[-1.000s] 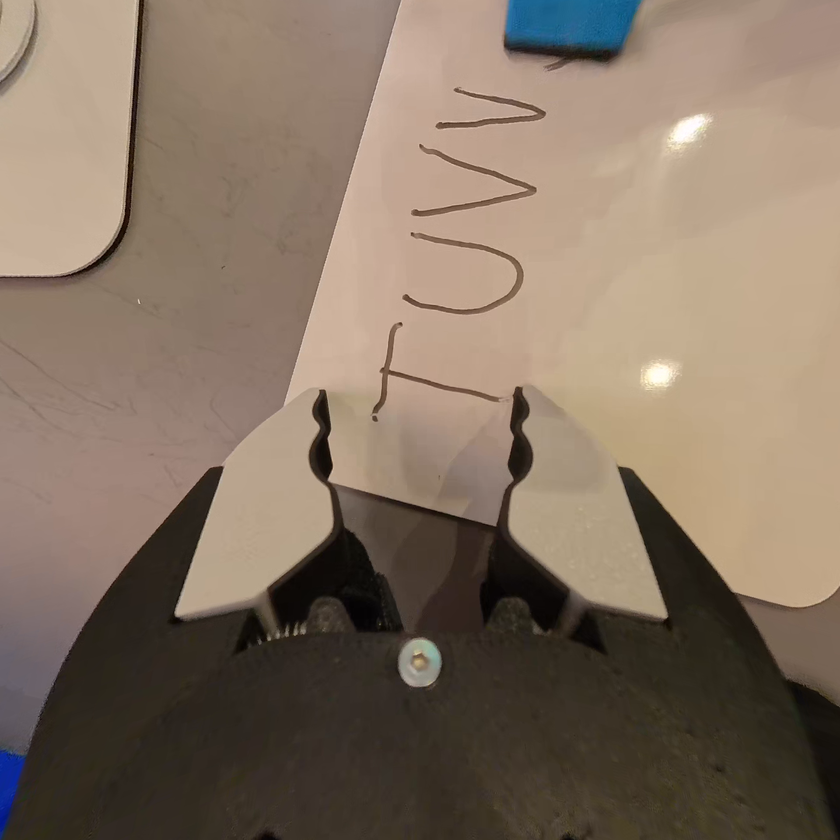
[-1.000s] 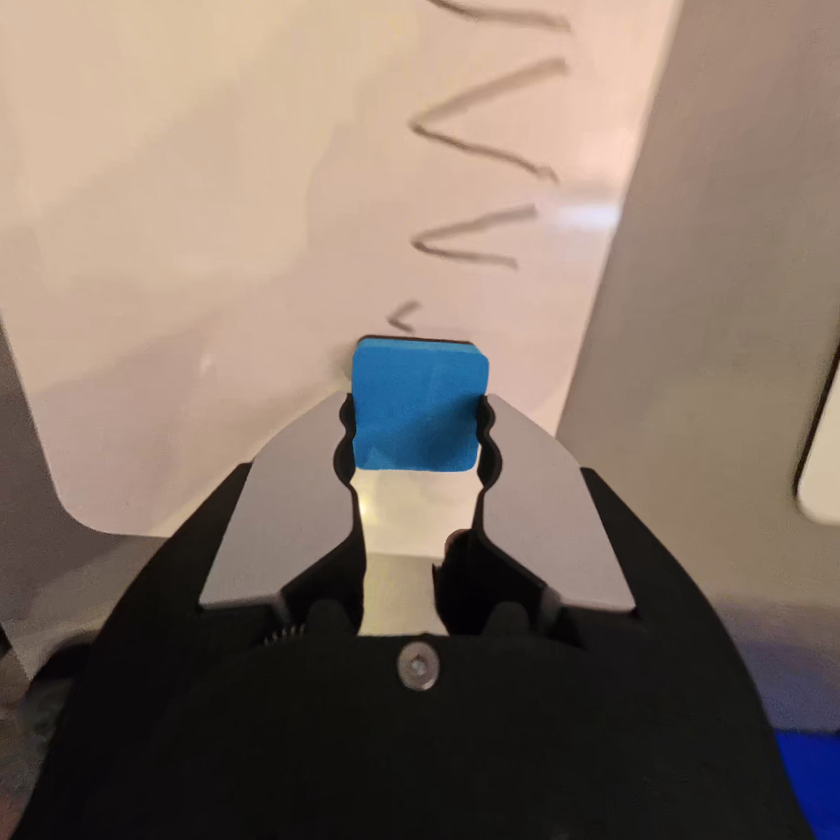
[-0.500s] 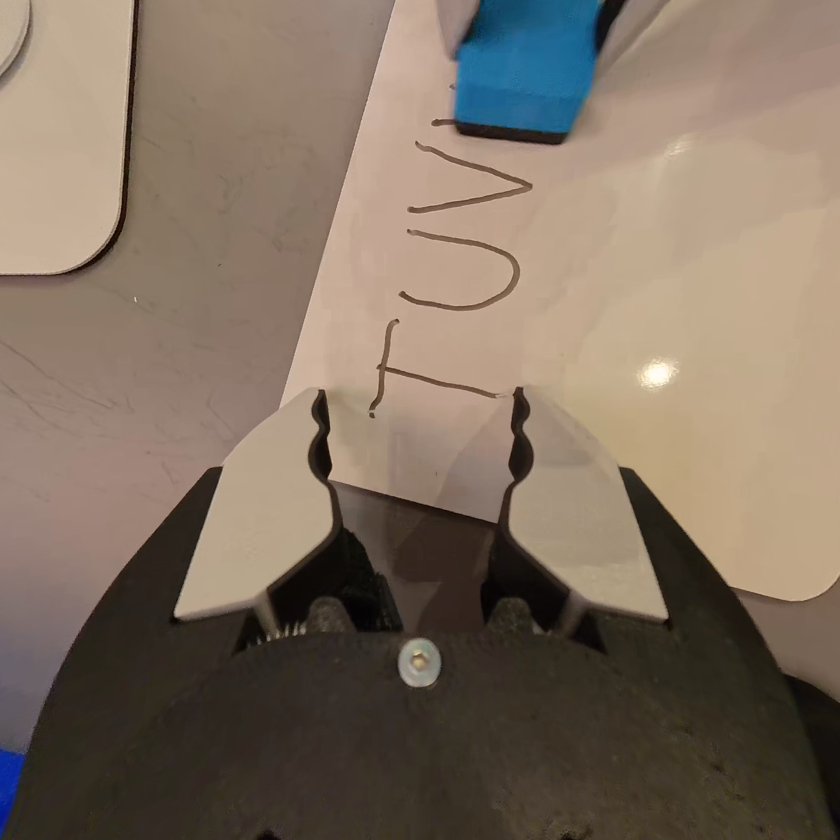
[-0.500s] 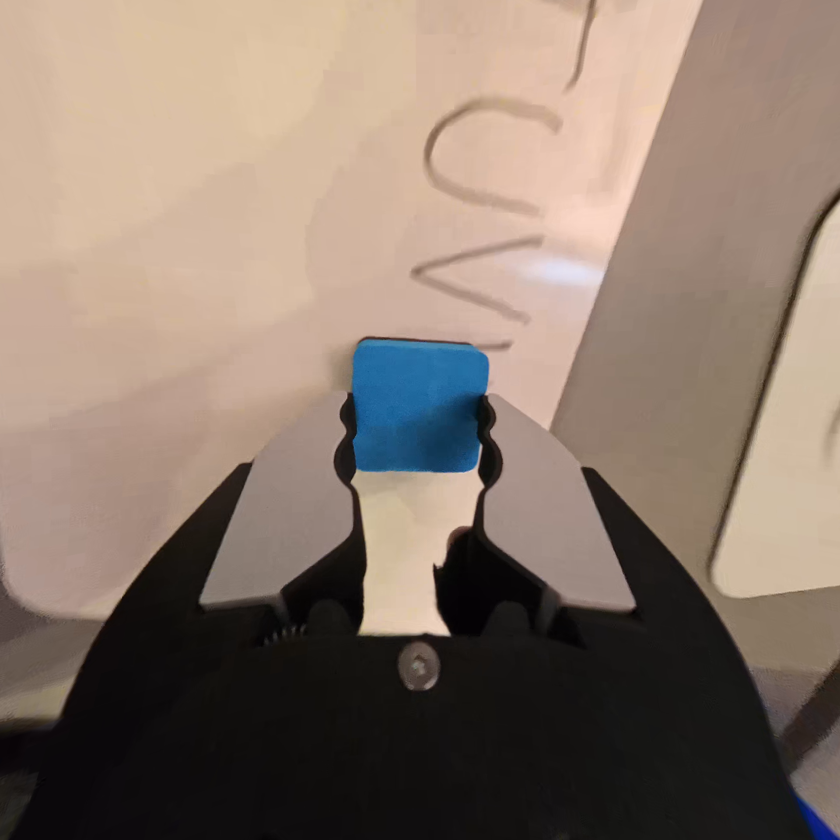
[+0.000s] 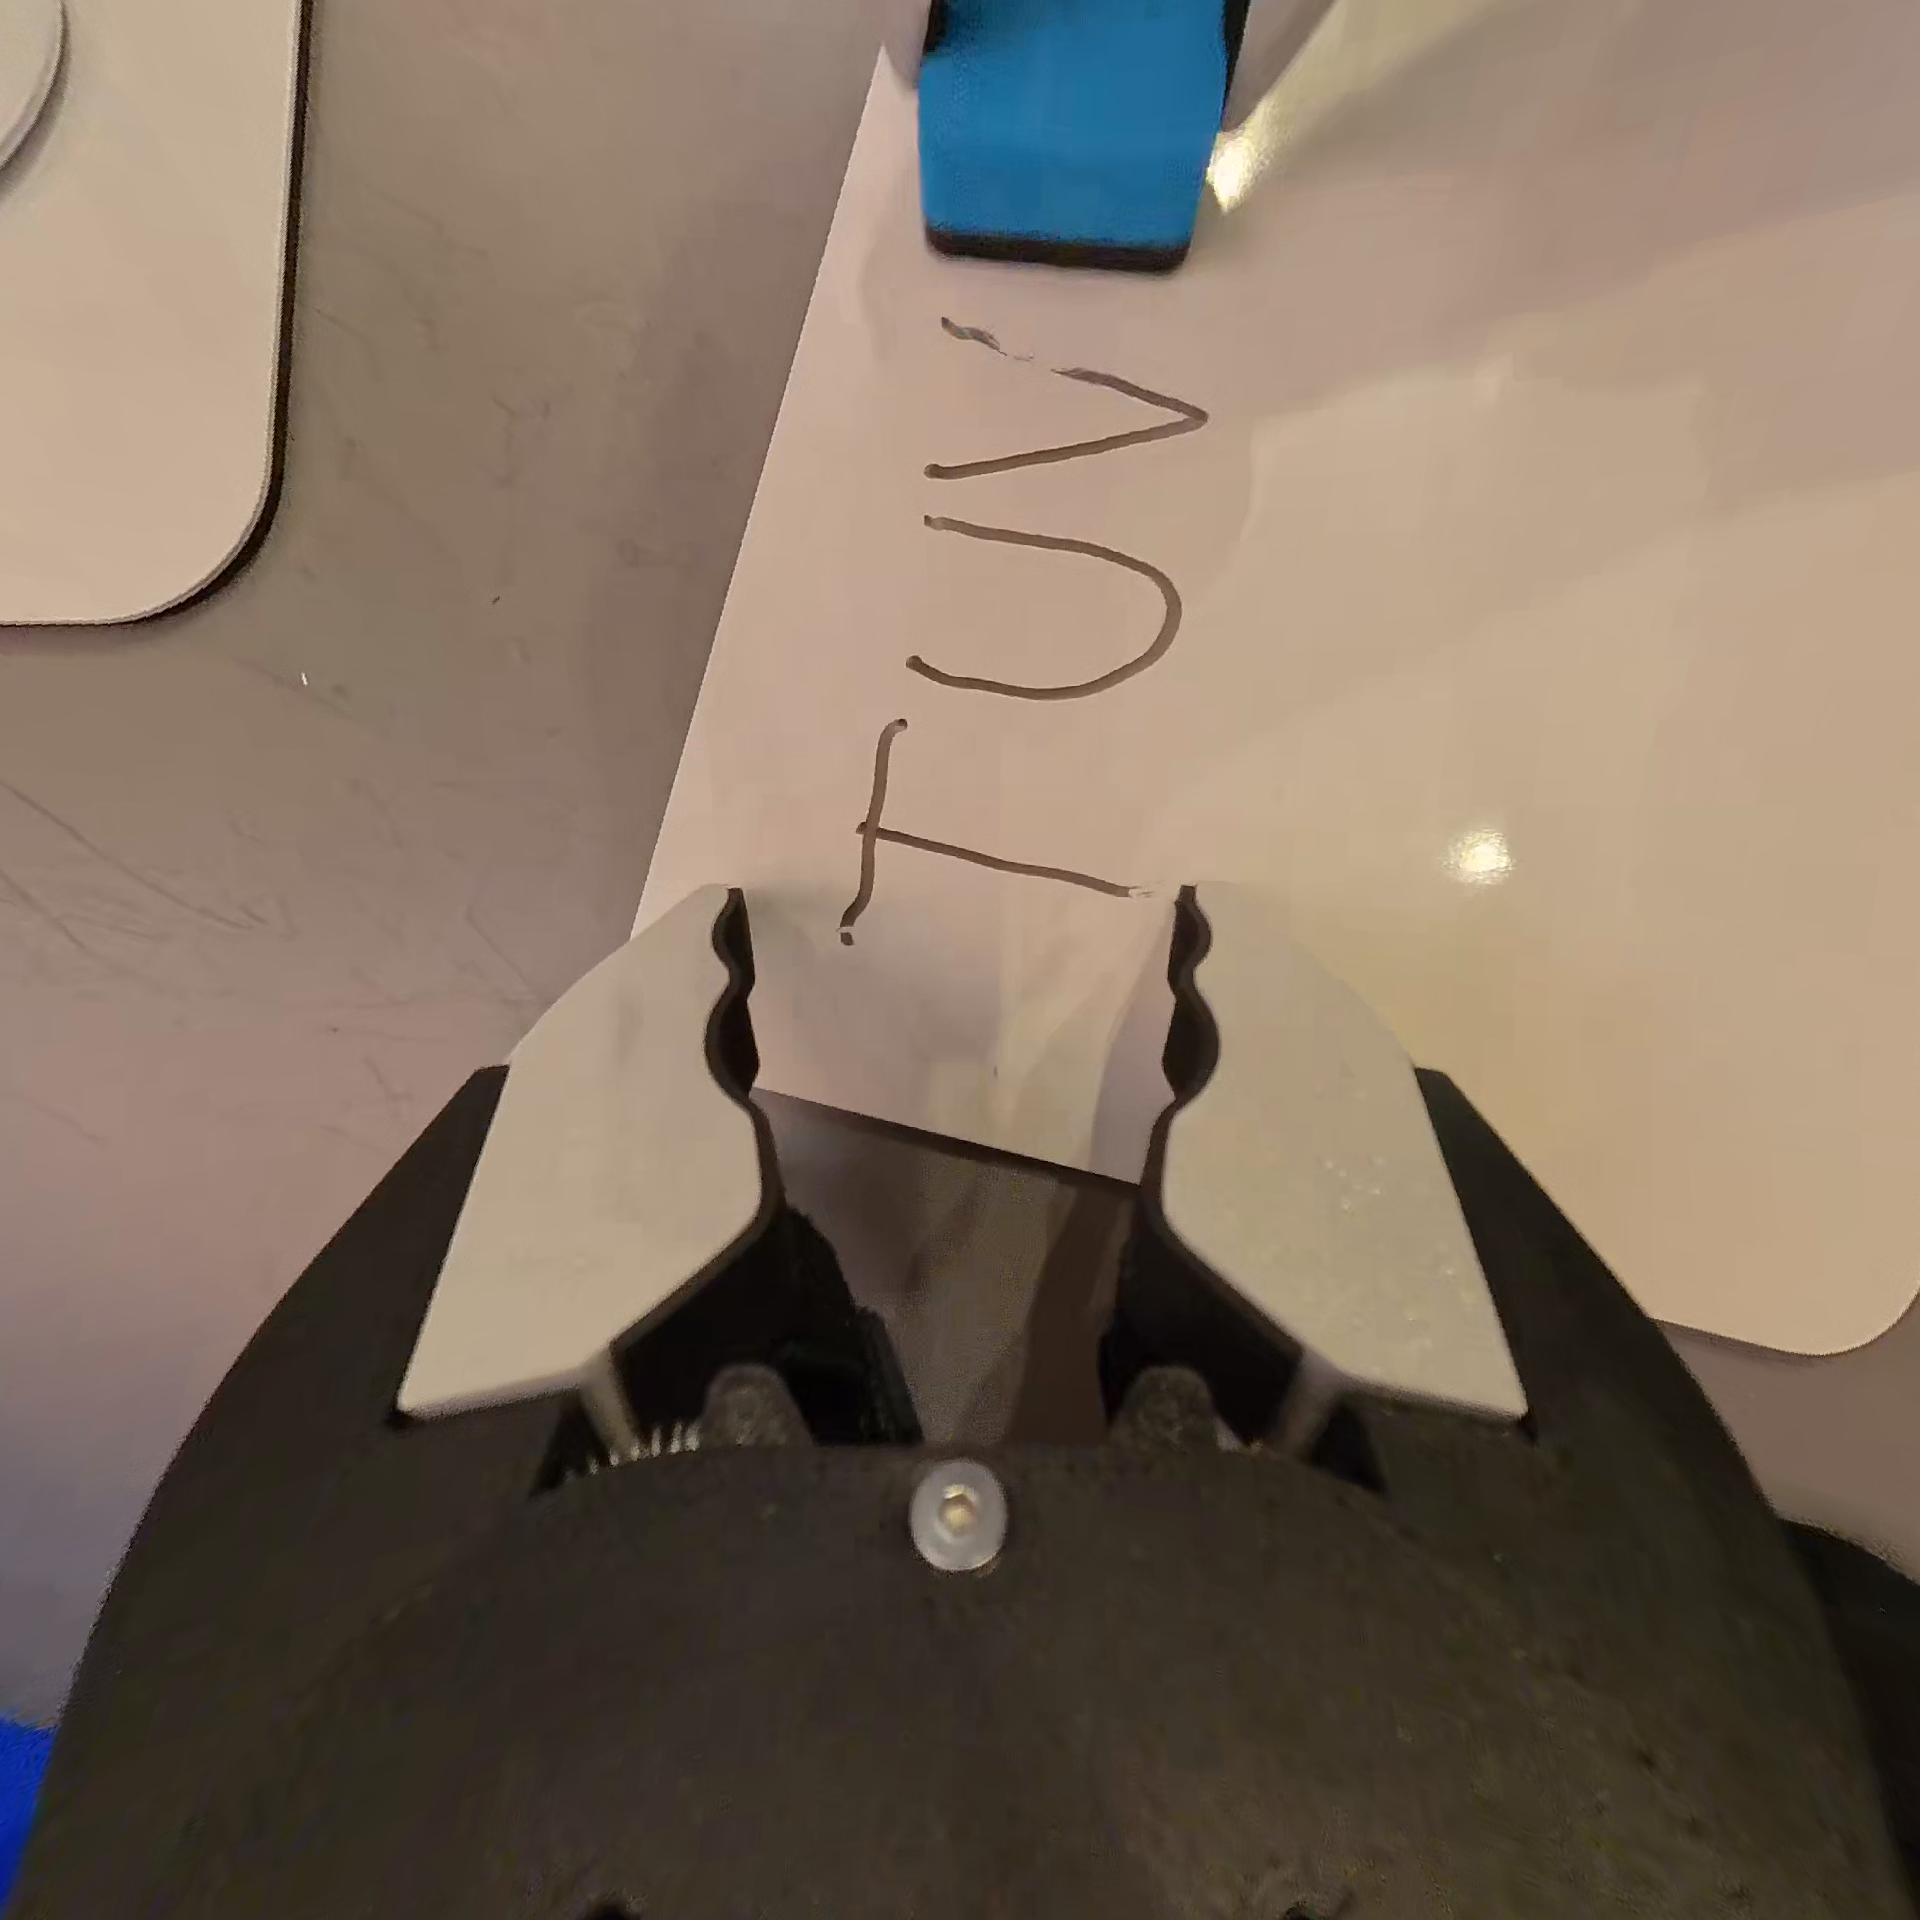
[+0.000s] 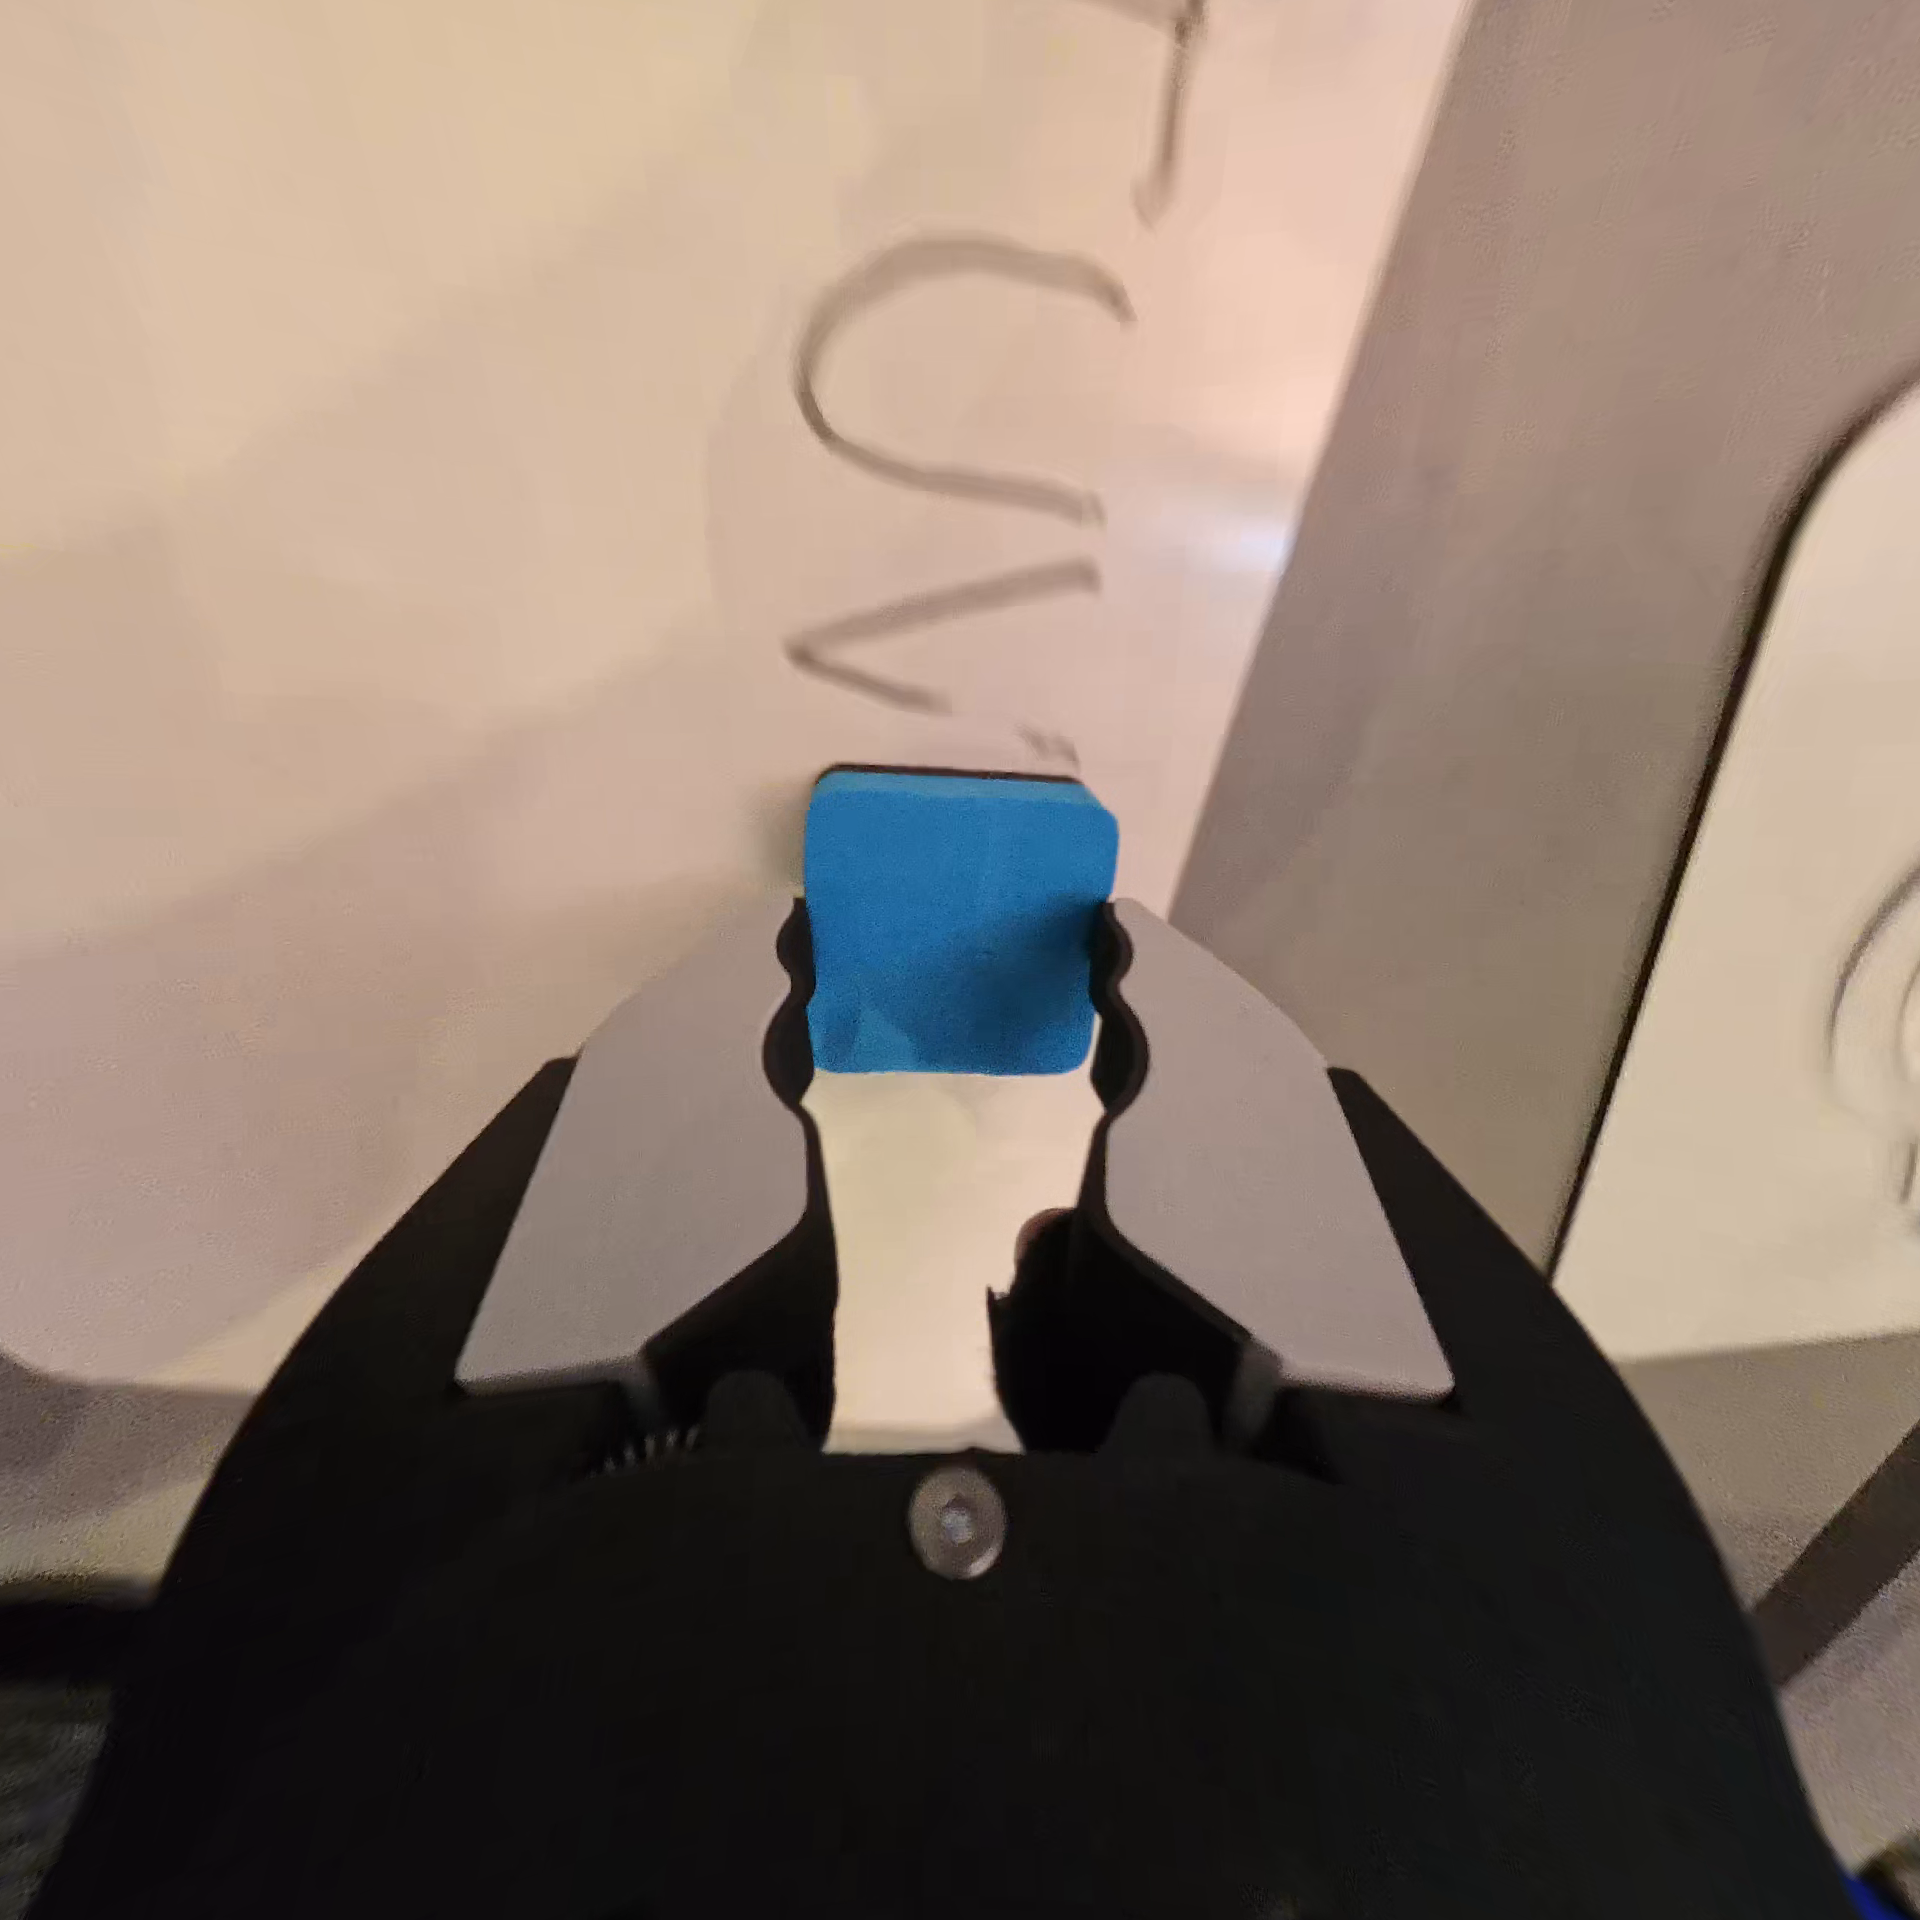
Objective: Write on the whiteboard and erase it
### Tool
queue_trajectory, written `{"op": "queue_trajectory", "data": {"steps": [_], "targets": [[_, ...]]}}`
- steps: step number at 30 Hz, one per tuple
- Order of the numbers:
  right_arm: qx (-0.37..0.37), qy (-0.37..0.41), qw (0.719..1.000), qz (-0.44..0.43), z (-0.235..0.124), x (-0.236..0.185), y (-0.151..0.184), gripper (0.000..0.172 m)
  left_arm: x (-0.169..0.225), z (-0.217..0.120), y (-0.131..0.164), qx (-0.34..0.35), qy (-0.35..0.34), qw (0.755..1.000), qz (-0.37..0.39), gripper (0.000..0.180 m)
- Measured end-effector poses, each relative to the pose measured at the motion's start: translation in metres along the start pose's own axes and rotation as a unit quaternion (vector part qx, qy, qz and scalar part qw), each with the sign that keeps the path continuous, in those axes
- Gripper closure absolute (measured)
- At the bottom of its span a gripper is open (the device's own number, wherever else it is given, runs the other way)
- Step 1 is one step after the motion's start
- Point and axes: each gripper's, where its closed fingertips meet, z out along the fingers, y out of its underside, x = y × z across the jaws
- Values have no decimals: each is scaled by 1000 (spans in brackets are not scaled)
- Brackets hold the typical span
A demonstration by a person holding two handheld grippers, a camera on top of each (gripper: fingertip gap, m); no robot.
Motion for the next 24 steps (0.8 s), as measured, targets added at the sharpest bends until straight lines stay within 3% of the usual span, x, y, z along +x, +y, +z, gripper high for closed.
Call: {"op": "queue_trajectory", "data": {"steps": [1,3,5,8,11,13,15,17,19,20,22,24], "targets": [[-5,-13,1000,8,-2,-1,11,119,0,0,0,1,0,1000,0,103],[24,-48,998,-16,-2,-18,-6,119,0,0,0,-2,0,1000,0,102],[21,9,999,-35,4,-1,-23,119,0,-1,1,-3,3,1000,2,102],[0,-23,1000,-15,1,-2,-5,119,0,-4,5,-7,3,1000,1,102],[24,4,999,-49,7,1,-38,119,0,-4,6,-12,6,1000,4,101],[8,0,1000,-13,5,10,-21,119,1,-5,7,-10,7,1000,5,100],[25,-37,998,-47,4,-11,-27,119,1,-6,8,-12,7,1000,6,99],[35,7,997,-63,9,-2,-48,119,1,-6,8,-13,8,1000,7,100],[18,6,1000,-18,7,11,-32,119,1,-6,9,-7,9,1000,5,99],[15,-3,999,-36,6,6,-25,119,2,-6,9,-7,9,1000,6,99],[35,-10,997,-71,9,-5,-46,119,2,-6,9,-13,8,1000,8,98],[20,28,999,-38,10,15,-48,119,2,-6,9,-11,10,1000,7,98]]}}
